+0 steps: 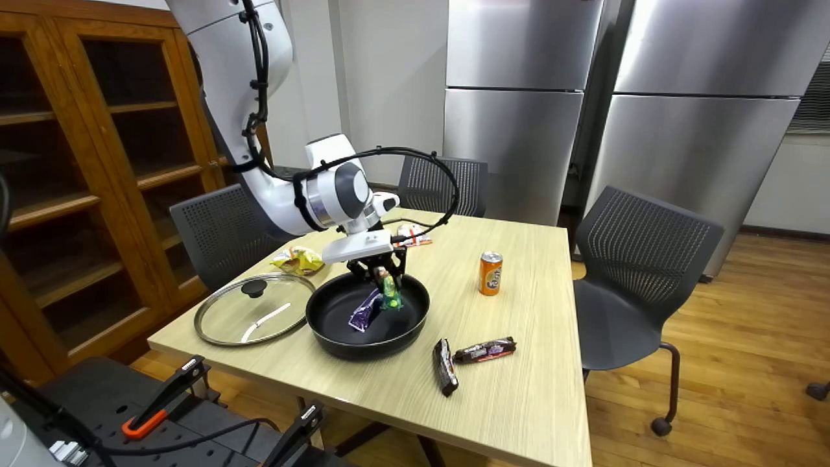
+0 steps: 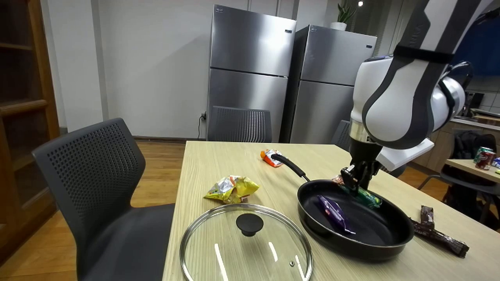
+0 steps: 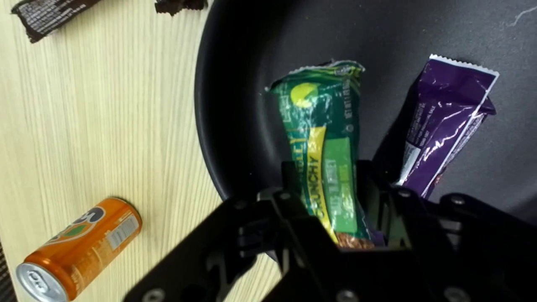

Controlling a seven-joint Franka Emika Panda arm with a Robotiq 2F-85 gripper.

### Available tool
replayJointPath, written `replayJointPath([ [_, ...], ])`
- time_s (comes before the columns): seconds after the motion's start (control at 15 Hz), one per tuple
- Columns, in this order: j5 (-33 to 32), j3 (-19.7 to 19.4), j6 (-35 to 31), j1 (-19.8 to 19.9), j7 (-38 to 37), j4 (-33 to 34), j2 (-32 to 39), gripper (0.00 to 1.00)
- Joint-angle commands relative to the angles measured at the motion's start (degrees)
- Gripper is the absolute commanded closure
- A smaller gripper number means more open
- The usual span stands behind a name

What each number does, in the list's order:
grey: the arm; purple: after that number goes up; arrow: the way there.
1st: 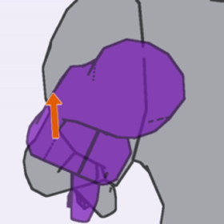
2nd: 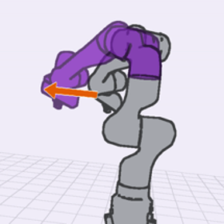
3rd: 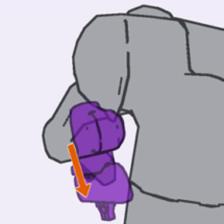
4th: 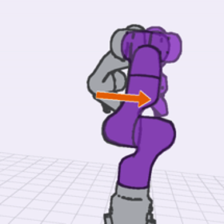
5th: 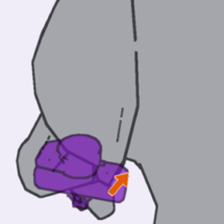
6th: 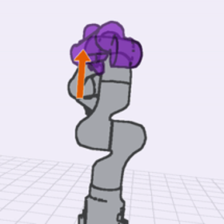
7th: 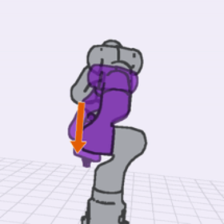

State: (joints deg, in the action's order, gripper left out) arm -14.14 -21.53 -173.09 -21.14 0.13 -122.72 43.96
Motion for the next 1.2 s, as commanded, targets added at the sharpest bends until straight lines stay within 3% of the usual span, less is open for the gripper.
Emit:
replayJointPath([
  [0.0,-1.5,0.7,1.7,1.9,1.3,-0.1,-1.6,0.28],
  [0.27,-1.0,1.3,2.0,5.3,2.2,0.0,-2.6,0.01],
  [0.6,0.5,3.3,4.1,13.3,3.3,2.4,-3.1,0.00],
  [1.13,7.6,11.3,13.7,28.2,3.0,10.1,-2.6,0.00],
])
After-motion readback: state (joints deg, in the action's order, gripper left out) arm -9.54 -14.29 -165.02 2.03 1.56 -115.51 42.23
